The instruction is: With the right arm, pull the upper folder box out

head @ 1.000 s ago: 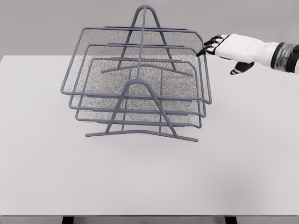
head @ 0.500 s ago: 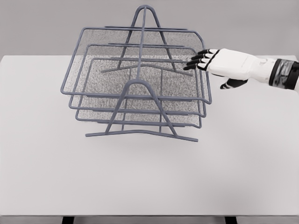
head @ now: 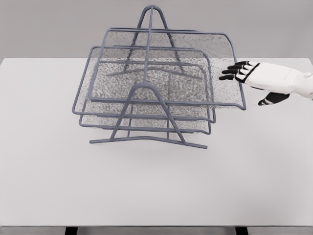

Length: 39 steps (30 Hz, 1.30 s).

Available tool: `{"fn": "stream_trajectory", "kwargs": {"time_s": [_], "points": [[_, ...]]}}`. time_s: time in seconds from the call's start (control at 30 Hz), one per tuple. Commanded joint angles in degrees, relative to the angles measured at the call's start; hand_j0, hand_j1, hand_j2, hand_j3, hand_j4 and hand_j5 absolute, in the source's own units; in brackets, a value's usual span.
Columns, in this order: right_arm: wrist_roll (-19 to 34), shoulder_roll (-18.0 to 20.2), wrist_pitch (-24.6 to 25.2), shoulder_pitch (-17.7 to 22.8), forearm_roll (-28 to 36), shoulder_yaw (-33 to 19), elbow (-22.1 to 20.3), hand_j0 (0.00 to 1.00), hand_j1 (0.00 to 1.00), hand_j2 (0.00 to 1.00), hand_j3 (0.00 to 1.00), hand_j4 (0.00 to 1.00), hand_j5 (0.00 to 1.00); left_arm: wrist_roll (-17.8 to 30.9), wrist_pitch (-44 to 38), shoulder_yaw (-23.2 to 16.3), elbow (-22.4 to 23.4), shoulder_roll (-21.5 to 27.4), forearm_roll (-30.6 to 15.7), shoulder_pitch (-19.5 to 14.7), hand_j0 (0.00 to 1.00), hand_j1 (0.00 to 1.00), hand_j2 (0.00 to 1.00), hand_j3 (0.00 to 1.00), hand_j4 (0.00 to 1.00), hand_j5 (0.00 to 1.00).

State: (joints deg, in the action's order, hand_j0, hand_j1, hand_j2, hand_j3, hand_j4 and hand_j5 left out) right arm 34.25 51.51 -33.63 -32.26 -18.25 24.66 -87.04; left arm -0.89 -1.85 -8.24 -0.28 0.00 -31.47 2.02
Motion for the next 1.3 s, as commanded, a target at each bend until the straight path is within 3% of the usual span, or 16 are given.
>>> {"fn": "stream_trajectory", "kwargs": {"time_s": [0.0,0.07,0.37,0.63,0.7,0.73,0.8,0.87,0.9,0.93,0.97,1.03,1.07,1.1,1.2,1.27], "points": [[0.7,2.1,-1.4,0.5,-6.5,-3.0,1.8,1.0,1.0,1.0,1.0,1.0,1.0,0.0,0.0,0.0,0.0,0.0,0.0,0.0,1.0,1.0,1.0,1.0,1.0,1.0],[0.7,3.5,-1.4,4.0,-6.5,-6.6,1.9,1.0,1.0,1.0,1.0,1.0,1.0,0.0,0.0,0.0,0.0,0.0,0.0,0.0,1.0,1.0,1.0,1.0,1.0,1.0],[0.7,9.8,-1.4,5.4,-4.4,-9.3,4.7,1.0,1.0,1.0,1.0,1.0,1.0,0.0,0.0,0.0,0.0,0.0,0.0,0.0,1.0,1.0,1.0,1.0,1.0,1.0],[0.7,9.7,-1.4,6.1,-4.3,-12.2,5.2,1.0,1.0,1.0,1.0,1.0,1.0,0.0,0.0,0.0,0.0,0.0,0.0,0.0,1.0,1.0,1.0,1.0,1.0,1.0],[0.7,8.9,-1.4,6.2,8.4,-17.6,5.3,1.0,1.0,1.0,1.0,1.0,1.0,0.0,0.0,0.0,0.1,0.0,0.0,0.0,1.0,1.0,1.0,1.0,1.0,1.0],[0.7,6.6,-1.4,6.1,8.7,-21.1,5.3,1.0,1.0,1.0,1.0,1.0,1.0,0.0,0.0,0.0,0.0,0.0,0.0,0.0,1.0,1.0,1.0,1.0,1.0,1.0],[0.7,4.8,-1.4,6.5,9.1,-22.3,4.8,1.0,1.0,1.0,1.0,1.0,1.0,0.0,0.0,0.0,0.0,0.0,0.0,0.0,1.0,1.0,1.0,1.0,1.0,1.0],[0.7,8.6,-1.4,8.1,11.0,-20.4,-6.0,1.0,1.0,1.0,1.0,1.0,1.0,0.0,0.0,0.0,0.0,0.0,0.0,0.0,1.0,1.0,1.0,1.0,1.0,1.0],[0.7,15.7,-1.4,7.8,17.0,-17.6,-8.3,1.0,1.0,1.0,1.0,1.0,1.0,0.0,0.0,0.0,0.0,0.0,0.0,0.0,1.0,1.0,1.0,1.0,1.0,1.0],[0.7,16.8,-1.4,7.8,18.4,-17.5,-9.3,1.0,1.0,1.0,1.0,1.0,1.0,0.0,0.0,0.0,0.0,0.0,0.0,0.0,1.0,1.0,1.0,1.0,1.0,1.0],[0.7,16.2,-1.4,7.1,18.3,-15.3,-9.4,1.0,1.0,1.0,1.0,1.0,1.0,0.0,0.0,0.0,0.0,0.0,0.0,0.0,1.0,1.0,1.0,1.0,1.0,1.0],[0.7,14.2,-1.4,1.6,18.8,-11.7,-9.5,1.0,1.0,1.0,1.0,1.0,1.0,0.0,0.0,0.0,0.0,0.0,0.0,0.0,1.0,1.0,1.0,1.0,1.0,1.0],[0.7,9.8,-1.4,-3.2,18.8,-4.8,-9.5,1.0,1.0,1.0,1.0,1.0,1.0,0.0,0.0,0.0,0.0,0.0,0.0,0.0,1.0,1.0,1.0,1.0,1.0,1.0],[0.7,7.5,-1.4,-5.4,18.8,-3.0,-9.4,1.0,1.0,1.0,1.0,1.0,1.0,0.0,0.0,0.0,0.0,0.0,0.0,0.0,1.0,1.0,1.0,1.0,1.0,1.0],[0.7,6.8,-1.4,-5.7,18.7,4.9,-9.5,1.0,1.0,1.0,1.0,1.0,1.0,0.0,0.0,0.1,0.3,0.0,0.0,-0.3,1.0,1.0,1.0,1.0,1.0,1.0],[0.7,6.7,-1.4,-5.2,18.6,6.4,-9.6,1.0,1.0,1.0,1.0,1.0,1.0,0.0,0.0,0.0,0.2,0.0,0.0,-0.4,1.0,1.0,1.0,1.0,1.0,1.0]]}}
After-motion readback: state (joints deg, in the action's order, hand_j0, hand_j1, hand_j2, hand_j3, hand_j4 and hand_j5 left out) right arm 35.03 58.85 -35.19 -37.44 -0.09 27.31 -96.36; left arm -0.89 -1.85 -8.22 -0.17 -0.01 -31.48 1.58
